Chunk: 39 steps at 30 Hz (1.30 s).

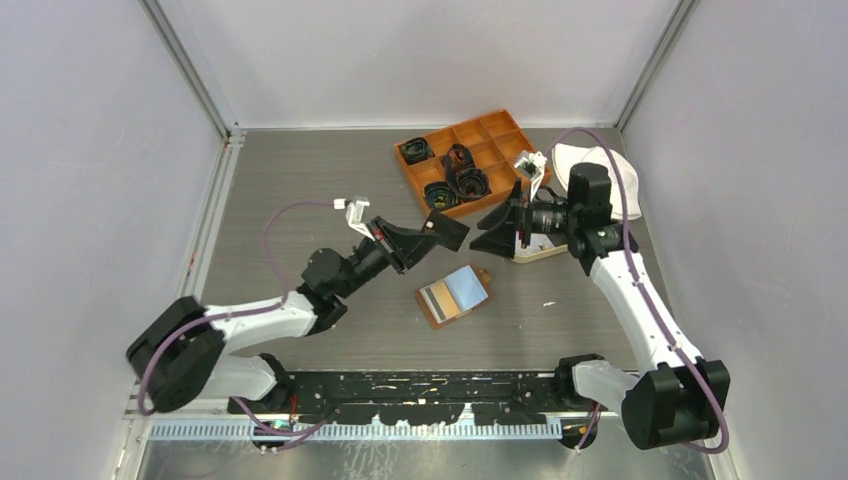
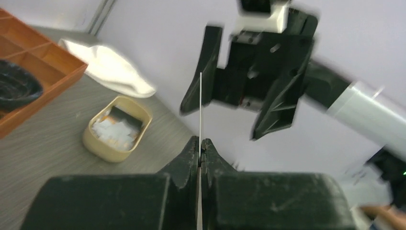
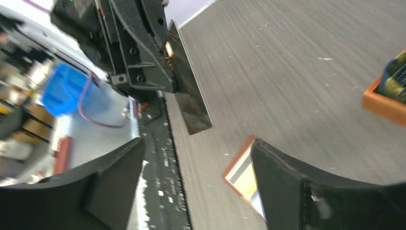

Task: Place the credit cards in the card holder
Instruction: Pick up the credit card from the storage box.

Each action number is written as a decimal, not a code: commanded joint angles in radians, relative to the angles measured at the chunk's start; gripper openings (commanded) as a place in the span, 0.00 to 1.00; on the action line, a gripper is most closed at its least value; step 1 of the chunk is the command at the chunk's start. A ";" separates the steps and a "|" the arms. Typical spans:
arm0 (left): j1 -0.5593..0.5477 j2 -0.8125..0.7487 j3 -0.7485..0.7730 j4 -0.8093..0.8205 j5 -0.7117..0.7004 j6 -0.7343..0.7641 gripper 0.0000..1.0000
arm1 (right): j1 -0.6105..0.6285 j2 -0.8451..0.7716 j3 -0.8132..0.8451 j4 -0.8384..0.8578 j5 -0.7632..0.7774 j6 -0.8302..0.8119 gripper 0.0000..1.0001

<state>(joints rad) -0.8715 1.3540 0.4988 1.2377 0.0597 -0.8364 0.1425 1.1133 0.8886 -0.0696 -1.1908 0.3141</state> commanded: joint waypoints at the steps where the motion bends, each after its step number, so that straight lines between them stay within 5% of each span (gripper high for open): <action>1: 0.051 -0.201 0.059 -0.578 0.388 0.218 0.00 | 0.006 -0.045 0.129 -0.739 -0.057 -0.972 0.98; 3: 0.048 -0.256 0.130 -0.909 0.465 0.369 0.00 | 0.012 -0.053 0.102 -0.902 -0.090 -1.261 0.99; 6: 0.047 -0.283 0.160 -1.093 0.550 0.477 0.00 | 0.045 -0.051 0.068 -0.893 -0.110 -1.299 1.00; 24: -0.019 -0.120 0.288 -1.079 0.644 0.629 0.00 | 0.265 0.085 0.005 -0.595 -0.011 -0.948 0.64; 27: -0.023 -0.107 0.298 -1.077 0.645 0.633 0.00 | 0.279 0.095 0.012 -0.592 -0.021 -0.938 0.50; 31: -0.021 -0.106 0.297 -1.077 0.630 0.638 0.00 | 0.281 0.090 0.034 -0.607 -0.038 -0.922 0.06; 33: -0.021 -0.120 0.281 -1.061 0.603 0.629 0.07 | 0.281 0.087 0.044 -0.627 -0.048 -0.922 0.01; 35: -0.022 -0.146 0.244 -1.015 0.565 0.601 0.24 | 0.280 0.088 0.050 -0.632 -0.067 -0.914 0.01; 39: -0.021 -0.197 0.090 -0.721 0.516 0.462 0.51 | 0.276 0.099 0.058 -0.625 -0.112 -0.877 0.01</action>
<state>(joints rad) -0.8906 1.2201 0.6937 0.2394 0.6277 -0.2649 0.4191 1.2129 0.8944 -0.7074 -1.2304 -0.5991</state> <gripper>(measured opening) 0.440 0.040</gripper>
